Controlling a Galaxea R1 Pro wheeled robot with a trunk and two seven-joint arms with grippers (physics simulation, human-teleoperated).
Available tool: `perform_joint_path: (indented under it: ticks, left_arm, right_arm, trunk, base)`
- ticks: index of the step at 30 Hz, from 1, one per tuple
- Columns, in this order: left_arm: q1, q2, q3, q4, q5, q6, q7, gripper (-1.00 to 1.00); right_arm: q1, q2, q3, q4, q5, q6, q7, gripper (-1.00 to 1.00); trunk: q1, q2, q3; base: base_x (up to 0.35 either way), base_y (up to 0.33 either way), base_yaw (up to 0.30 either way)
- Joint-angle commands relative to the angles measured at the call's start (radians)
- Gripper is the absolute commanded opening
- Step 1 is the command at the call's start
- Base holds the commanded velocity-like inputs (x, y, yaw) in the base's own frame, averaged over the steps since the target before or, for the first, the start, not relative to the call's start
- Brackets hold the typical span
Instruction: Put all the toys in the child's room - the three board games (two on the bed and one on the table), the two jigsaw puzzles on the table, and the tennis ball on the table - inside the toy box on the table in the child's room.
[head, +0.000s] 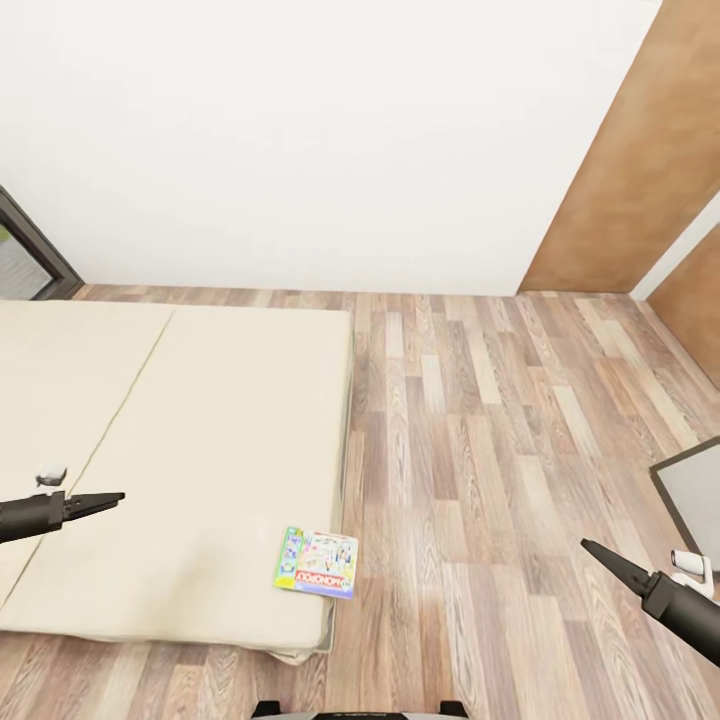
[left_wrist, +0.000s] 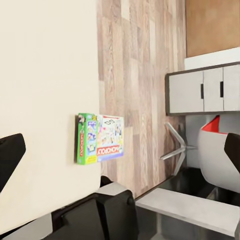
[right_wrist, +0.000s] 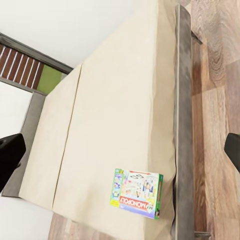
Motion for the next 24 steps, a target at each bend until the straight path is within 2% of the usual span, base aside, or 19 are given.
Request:
perform_joint_path:
  ticks: [1,14,24]
  left_arm:
    - [-0.001,-0.001,0.008,0.000,-0.010,0.011,-0.005,1.00]
    - [-0.001,-0.006,0.008,0.000,-0.012,0.010,-0.005,1.00]
    - [-0.001,-0.023,0.008,0.001,-0.012,0.010,-0.005,1.00]
  right_arm:
    - [-0.001,0.000,-0.001,0.000,-0.005,0.007,0.000,1.00]
    - [-0.001,0.000,-0.003,0.000,-0.007,0.007,0.002,1.00]
    - [-0.001,0.000,-0.002,0.000,-0.007,0.007,0.001,1.00]
  trunk:
    - [0.001,-0.002,0.000]
    - [0.001,-0.002,0.022]
    - [0.001,-0.002,0.038]
  base:
    - [0.000,0.000,0.000]
    - [0.000,0.000,0.000]
    - [0.000,0.000,0.000]
